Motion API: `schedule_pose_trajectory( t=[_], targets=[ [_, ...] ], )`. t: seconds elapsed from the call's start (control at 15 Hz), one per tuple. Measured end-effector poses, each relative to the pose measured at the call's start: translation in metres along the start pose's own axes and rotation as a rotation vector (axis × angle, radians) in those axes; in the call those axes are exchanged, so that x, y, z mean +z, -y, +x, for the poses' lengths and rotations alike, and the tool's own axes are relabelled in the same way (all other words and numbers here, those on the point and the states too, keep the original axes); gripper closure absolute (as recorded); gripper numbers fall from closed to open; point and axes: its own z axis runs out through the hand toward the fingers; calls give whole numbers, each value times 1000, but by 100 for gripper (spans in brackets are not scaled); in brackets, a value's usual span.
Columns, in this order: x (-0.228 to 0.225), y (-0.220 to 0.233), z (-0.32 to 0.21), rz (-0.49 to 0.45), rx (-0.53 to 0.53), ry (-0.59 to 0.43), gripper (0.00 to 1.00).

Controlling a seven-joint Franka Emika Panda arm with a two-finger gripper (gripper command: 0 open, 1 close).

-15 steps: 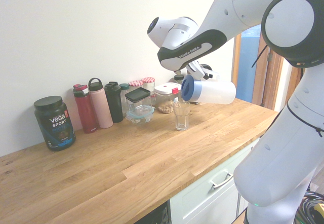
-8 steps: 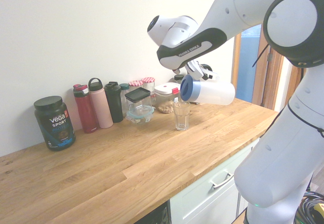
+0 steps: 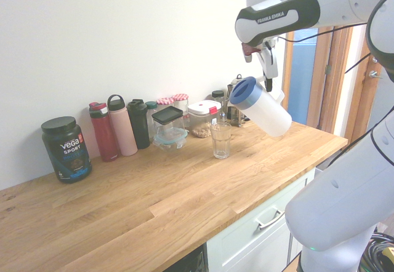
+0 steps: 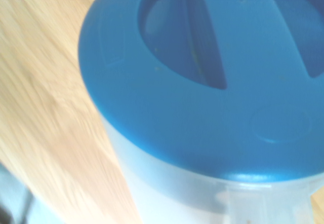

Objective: Pour me some water

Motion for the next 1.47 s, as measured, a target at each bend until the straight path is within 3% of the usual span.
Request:
schedule_pose_trajectory(
  t=[0.47,0.67,1.0,1.13,1.47],
  targets=[
    [49,-75,-60,402,70,-222,100],
    [77,-65,-78,549,129,-286,100],
    [68,-36,-152,544,252,-356,100],
    [51,-13,-172,509,364,-340,100],
    [-13,103,-160,437,674,-239,100]
  ],
)
